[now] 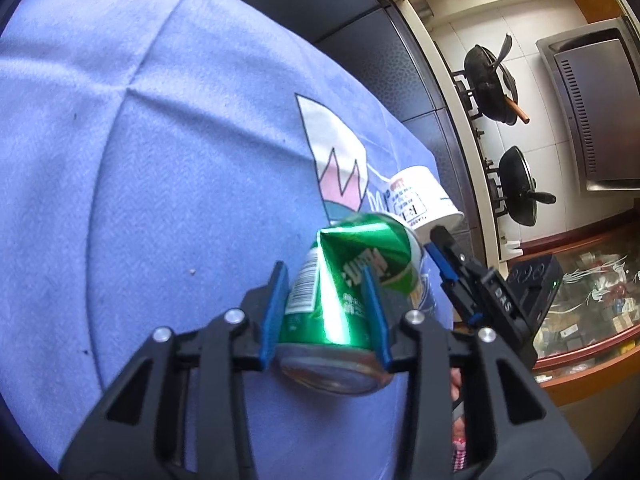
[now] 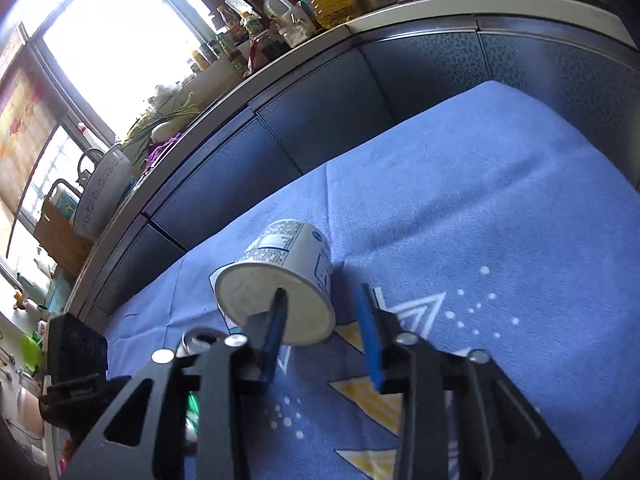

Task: Collect trash
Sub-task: 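Grasp the green can with the left tool while the right tool grasps the paper cup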

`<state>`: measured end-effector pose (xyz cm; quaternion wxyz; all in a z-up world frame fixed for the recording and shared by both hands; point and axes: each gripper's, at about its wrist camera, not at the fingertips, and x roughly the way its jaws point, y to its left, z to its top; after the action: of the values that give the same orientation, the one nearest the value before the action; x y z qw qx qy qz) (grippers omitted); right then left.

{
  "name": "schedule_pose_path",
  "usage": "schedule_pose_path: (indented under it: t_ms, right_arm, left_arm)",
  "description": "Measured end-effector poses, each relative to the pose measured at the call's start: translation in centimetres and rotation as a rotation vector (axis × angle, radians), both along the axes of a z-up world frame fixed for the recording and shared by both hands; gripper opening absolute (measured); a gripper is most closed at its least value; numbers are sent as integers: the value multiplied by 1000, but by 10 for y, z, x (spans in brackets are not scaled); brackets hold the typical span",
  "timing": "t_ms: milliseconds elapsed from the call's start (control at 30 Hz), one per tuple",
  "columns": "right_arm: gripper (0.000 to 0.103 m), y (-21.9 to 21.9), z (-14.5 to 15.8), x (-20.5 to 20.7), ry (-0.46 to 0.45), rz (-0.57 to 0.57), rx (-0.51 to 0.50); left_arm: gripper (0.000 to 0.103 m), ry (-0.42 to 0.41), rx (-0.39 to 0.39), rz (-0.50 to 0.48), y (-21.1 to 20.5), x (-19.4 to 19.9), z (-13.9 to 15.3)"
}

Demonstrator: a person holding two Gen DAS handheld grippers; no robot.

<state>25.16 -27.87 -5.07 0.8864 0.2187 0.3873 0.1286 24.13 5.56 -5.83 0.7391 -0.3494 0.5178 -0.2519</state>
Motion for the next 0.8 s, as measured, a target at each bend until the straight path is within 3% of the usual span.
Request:
schedule_pose_path:
  t_ms: [33,100,267,400,467,533,600,800]
  right_arm:
    - [9,0,-1,2,9,-3,3]
    - [5,-3,-2,0,8,-13,13]
    - [4,-23,-5,-38,4,-35,44]
    - [4,-35,-7,-72,-3,-31,89]
    - [4,-40,-7,-91,-10,-34,117]
    - [4,-45,-9,-109,-9,-43,144]
    - [4,-51,-12,-125,-9,-57,178]
    - [4,-62,-25,-154,13,-89,272]
  left_arm:
    - [22,1,0,-3,-1,-3,-1]
    - [0,11,-10,-7,0,-8,-4]
    - [0,-9,-7,-24,-1,-18,-6]
    - [0,22,17,-48,-8,-23,-11]
    - [8,12,25,-58,-10,-28,-7]
    - [46,-9,50,-60,-11,-35,-1]
    - [62,-68,69,-71,-13,-43,10]
    - [71,-144,111,-122,-20,-67,30]
